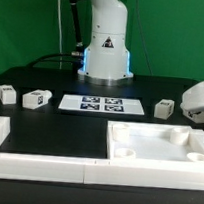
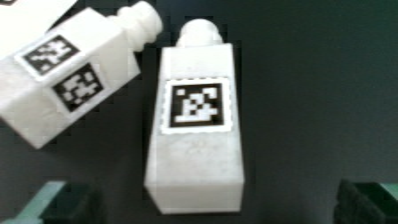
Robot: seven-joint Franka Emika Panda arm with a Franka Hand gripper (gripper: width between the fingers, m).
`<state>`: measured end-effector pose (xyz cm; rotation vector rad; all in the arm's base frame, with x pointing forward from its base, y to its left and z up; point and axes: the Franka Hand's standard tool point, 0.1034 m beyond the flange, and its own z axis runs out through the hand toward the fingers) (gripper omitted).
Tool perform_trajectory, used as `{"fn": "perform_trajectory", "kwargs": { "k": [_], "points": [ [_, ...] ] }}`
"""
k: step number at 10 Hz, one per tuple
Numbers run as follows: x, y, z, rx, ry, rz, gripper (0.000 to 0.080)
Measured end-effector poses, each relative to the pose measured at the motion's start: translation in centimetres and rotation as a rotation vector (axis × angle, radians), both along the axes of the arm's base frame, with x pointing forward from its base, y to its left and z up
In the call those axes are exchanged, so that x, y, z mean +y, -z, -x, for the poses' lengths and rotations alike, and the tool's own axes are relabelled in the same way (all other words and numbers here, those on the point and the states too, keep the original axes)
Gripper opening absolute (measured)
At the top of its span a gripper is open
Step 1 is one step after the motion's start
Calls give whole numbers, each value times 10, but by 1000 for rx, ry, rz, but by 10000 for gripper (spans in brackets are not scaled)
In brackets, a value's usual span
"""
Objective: Assemble square table
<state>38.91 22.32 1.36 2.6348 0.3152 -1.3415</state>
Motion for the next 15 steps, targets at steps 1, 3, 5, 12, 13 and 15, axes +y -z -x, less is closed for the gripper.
{"fn": "perform_trajectory", "kwargs": {
  "k": [1, 3, 5, 12, 13, 15],
  "points": [
    [-4, 3, 5, 12, -6, 5, 649],
    [-6, 3, 8, 16, -12, 9, 649],
    [-6, 4, 8, 17, -11, 9, 427],
    [-6, 4, 8, 17, -10, 9, 288],
    [-6, 4, 8, 17, -10, 9, 288],
    [-8, 1, 7, 21, -9, 5, 289]
  ]
}}
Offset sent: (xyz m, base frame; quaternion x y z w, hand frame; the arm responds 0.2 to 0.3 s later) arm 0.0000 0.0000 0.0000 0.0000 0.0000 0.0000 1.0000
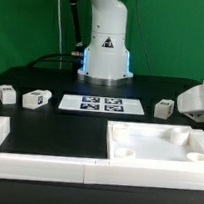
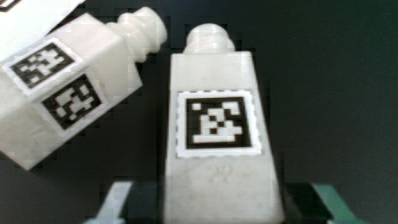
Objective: Assemble square table
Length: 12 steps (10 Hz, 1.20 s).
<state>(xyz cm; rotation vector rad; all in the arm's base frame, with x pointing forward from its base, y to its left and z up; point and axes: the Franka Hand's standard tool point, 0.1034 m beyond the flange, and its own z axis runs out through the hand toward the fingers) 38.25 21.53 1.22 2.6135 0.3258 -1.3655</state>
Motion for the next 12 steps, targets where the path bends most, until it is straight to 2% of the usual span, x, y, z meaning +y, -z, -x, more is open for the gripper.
{"fn": "perform_trajectory", "kwargs": {
  "k": [1, 3, 5, 6, 7, 10, 11, 12],
  "points": [
    [-13, -21, -13, 10, 10, -11, 291],
    [-44, -74, -41, -16, 55, -26, 291],
    [-76, -112, -64, -66, 89, -55, 291],
    [-91, -124, -78, -118, 87, -65, 291],
    [-95, -123, -89, -207, 82, -79, 291],
    [-92, -121, -94, -380, 79, -124, 291],
    [-95, -120, -114, -458, 73, -164, 291],
    [-107, -137, -137, -526, 85, -191, 291]
  ]
}}
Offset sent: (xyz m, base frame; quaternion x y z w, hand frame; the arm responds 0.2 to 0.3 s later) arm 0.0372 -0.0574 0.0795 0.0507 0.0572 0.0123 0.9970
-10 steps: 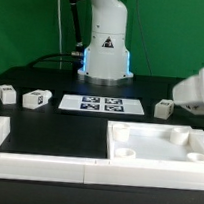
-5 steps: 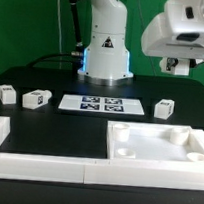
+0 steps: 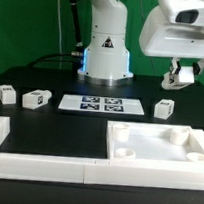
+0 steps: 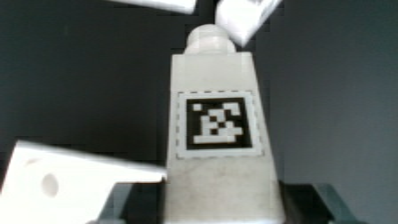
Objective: Assemble square table
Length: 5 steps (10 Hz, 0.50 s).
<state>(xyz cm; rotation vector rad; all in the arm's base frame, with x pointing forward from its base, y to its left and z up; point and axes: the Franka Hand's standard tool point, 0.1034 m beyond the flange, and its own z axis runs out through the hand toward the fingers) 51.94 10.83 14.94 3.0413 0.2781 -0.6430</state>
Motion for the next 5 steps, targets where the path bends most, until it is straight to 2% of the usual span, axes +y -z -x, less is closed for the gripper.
{"fn": "perform_trajectory", "kwargs": {
  "k": [1, 2, 3, 4, 5],
  "points": [
    [-12, -14, -18, -61, 34, -21, 291],
    [-18, -27, -42, -173, 36, -37, 291],
    [-16, -38, -49, -273, 28, -47, 291],
    [-16, -33, -42, -308, 28, -53, 291],
    [-16, -31, -46, -375, 29, -63, 291]
  ]
}}
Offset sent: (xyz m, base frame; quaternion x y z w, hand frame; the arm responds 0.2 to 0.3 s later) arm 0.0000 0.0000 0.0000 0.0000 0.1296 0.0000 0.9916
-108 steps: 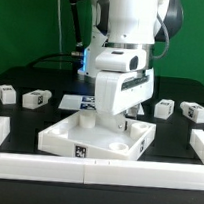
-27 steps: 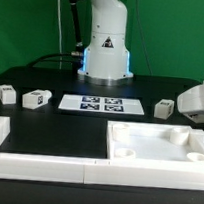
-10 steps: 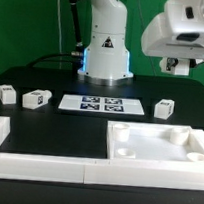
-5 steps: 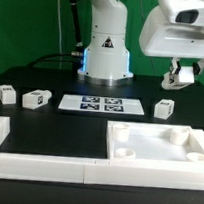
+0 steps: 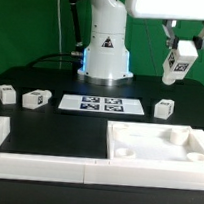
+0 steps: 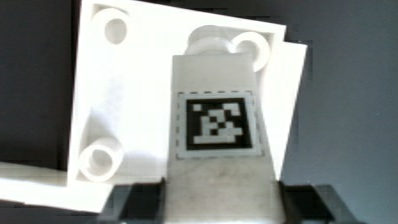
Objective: Assemble square table
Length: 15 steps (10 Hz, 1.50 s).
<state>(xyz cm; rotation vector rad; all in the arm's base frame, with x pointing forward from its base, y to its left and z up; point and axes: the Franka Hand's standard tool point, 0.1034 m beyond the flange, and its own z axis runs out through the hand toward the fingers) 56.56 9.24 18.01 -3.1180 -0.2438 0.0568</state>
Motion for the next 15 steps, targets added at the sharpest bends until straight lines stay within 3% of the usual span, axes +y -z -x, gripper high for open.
{"fn": "perform_trajectory", "kwargs": {
  "k": [3, 4, 6, 7, 11, 13, 15],
  "points": [
    [4, 2, -9, -211, 2, -32, 291],
    [9, 6, -19, -262, -5, -43, 291],
    [15, -1, -51, -452, 11, -78, 291],
    [23, -5, -55, -545, 12, -100, 291],
    [20, 4, -50, -543, -9, -94, 291],
    [12, 23, -50, -557, -34, -83, 291],
    [14, 36, -54, -564, -33, -88, 291]
  ]
}}
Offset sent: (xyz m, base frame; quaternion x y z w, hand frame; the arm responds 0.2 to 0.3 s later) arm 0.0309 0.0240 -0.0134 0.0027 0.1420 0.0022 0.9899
